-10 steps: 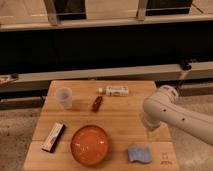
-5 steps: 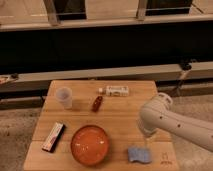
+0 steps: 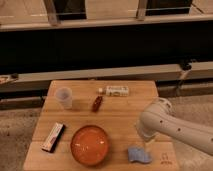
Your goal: Place the white sponge in the ceramic cup
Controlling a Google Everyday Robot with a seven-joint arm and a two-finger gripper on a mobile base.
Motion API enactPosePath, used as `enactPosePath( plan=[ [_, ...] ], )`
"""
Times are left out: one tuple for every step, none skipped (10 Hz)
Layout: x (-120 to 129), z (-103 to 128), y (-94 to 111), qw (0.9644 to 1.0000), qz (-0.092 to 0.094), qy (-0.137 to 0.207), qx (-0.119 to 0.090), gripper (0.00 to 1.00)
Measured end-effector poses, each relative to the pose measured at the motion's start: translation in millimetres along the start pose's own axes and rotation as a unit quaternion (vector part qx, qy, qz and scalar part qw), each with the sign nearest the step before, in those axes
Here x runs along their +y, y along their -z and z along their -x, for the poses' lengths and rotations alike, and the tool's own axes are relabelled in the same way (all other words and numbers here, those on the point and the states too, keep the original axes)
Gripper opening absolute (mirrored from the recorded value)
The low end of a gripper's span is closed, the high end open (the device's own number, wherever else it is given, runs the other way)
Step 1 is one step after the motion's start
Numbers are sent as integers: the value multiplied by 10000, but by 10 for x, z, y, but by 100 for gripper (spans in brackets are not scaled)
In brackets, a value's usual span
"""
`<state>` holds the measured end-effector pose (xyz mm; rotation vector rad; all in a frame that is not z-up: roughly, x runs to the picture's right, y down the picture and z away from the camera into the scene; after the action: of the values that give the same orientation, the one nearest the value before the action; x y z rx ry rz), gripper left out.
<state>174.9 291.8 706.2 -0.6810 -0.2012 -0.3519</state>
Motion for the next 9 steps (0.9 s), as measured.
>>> enactPosePath(
  plan=[
    [66,8,-57,10000,24,70,-36,80],
    [142,24,-137,9998,34,158,-86,80],
    [178,36,-173,9997,36,196,-111,80],
    [184,40,-178,9996,44,222,-145,80],
    [186,50,-185,9994,53,274,-191,80],
    [224,61,-234,9990,88,352,-257,80],
    [275,55,-279,9987,129,378,-315,80],
    [302,55,-326,9983,164,413,-374,80],
    [315,62,-376,9979,185,455,-433,80]
  ],
)
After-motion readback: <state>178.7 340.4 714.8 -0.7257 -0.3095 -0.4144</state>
